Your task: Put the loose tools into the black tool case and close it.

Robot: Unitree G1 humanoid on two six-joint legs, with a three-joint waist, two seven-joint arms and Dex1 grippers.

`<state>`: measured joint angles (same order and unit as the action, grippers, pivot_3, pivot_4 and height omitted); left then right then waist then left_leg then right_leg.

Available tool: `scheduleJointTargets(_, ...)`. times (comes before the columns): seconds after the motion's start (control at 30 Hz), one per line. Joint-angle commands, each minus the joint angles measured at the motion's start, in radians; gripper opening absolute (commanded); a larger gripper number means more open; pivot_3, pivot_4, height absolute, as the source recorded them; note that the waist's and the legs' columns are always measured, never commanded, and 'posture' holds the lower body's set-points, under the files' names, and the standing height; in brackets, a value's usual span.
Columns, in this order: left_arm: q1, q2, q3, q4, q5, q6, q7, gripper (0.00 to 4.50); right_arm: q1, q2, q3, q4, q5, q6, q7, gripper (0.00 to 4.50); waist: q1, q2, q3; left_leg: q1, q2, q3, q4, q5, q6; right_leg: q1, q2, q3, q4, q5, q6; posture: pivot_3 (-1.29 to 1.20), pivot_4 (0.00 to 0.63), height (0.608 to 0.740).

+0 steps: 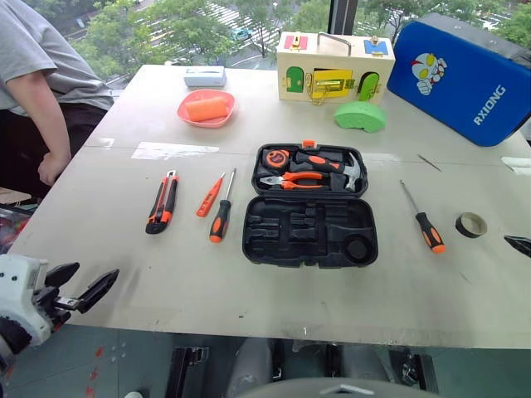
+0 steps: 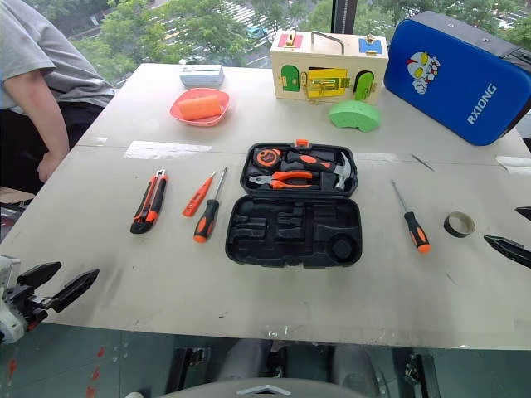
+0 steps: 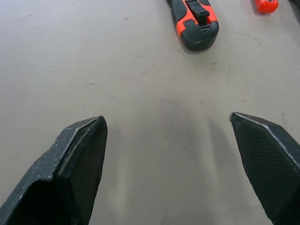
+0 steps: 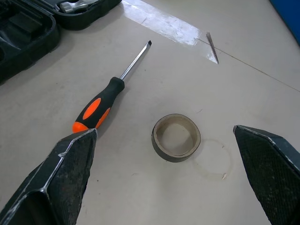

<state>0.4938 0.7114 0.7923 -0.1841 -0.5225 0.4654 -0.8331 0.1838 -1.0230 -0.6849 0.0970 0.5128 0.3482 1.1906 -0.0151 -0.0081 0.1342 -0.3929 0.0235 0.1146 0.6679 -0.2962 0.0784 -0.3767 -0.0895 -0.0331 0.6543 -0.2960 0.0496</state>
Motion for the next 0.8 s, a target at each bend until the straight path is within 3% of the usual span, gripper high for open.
scheduleJointTargets(0.03,-0.001,0.021,0.01,-0.001,0.001,-0.008,-0.009,4.46,0.011,-0.001,-0.031,-0.024,-0.003,-0.004,-0.009,4.5,0.0,0.0,0.0,0.0,0.0,0.0,0.0,0.0,0.0,0.0,0.0,0.0,0.0,0.0,0.0,0.0,0.15,0.735)
scheduleJointTargets(0.43,-0.048,0.035,-0.027,0.006,0.01,0.041,0.027,4.46,-0.045,-0.004,-0.006,-0.036,-0.009,-0.009,-0.039,4.5,0.0,0.0,0.0,0.0,0.0,0.0,0.0,0.0,0.0,0.0,0.0,0.0,0.0,0.0,0.0,0.0,0.15,0.735)
scheduleJointTargets(0.67,-0.121,0.081,-0.018,-0.146,-0.111,0.254,0.069,4.46,-0.128,-0.001,0.045,-0.285,0.123,0.142,-0.077,4.5,0.0,0.001,0.001,-0.001,0.0,-0.001,0.001,0.0,0.0,0.0,0.0,-0.001,0.001,0.002,0.003,0.0,0.15,0.735)
scheduleJointTargets(0.8,-0.19,0.134,-0.063,-0.305,-0.211,0.41,0.116,4.46,-0.225,-0.024,0.135,-0.483,0.261,0.261,-0.084,4.5,0.0,0.001,0.001,-0.003,0.0,-0.002,0.001,0.0,0.0,0.0,0.0,-0.003,0.001,0.002,0.004,0.0,0.15,0.735)
